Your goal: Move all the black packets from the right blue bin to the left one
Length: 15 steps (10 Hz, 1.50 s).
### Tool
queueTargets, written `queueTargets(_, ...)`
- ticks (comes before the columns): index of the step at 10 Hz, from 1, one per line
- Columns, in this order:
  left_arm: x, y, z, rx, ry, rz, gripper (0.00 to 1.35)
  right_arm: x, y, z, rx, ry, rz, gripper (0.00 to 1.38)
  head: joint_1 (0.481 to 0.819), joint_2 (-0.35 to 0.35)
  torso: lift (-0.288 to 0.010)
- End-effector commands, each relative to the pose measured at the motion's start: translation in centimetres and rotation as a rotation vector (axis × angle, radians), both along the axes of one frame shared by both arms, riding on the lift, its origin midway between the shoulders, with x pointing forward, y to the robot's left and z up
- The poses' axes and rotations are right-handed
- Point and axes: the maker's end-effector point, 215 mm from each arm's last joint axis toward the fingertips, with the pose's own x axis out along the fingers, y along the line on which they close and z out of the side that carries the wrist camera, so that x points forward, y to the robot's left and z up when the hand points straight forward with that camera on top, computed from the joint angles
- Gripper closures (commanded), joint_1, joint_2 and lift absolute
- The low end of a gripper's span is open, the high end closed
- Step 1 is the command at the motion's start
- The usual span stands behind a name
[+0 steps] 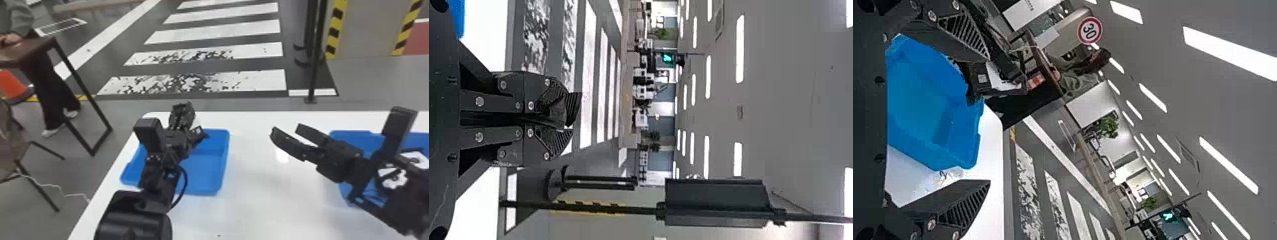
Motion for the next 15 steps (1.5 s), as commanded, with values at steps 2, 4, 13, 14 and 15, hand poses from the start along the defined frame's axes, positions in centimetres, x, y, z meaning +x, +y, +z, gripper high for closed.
queueTargets(2,-0.3,1.1,-0.4,0.062,0.003,0.02,0.04,0.2,-1.1,-0.4,-0.004,0.01,-0.02,0.11,0.663,0.279,-0.14)
queueTargets(4,-1.0,0.2,1.3,0.072,-0.049,-0.04,0.15,1.4,-4.7,-0.4,-0.055,-0.009,-0.097,0.11,0.665,0.271,-0.14)
queueTargets(13,-7.0,-2.0,3.7,-0.034,-0.082,-0.098,0.16,1.7,-24.1,-7.6,-0.53,0.211,-0.647,0.12,0.695,0.045,-0.14)
queueTargets(14,-6.9,-2.3,3.7,-0.036,-0.082,-0.102,0.16,2.3,-24.8,-9.4,-0.549,0.256,-0.647,0.12,0.695,0.025,-0.14)
queueTargets(15,-7.0,-2.4,3.6,-0.039,-0.079,-0.104,0.16,2.5,-25.3,-10.9,-0.568,0.296,-0.643,0.12,0.695,0.011,-0.14)
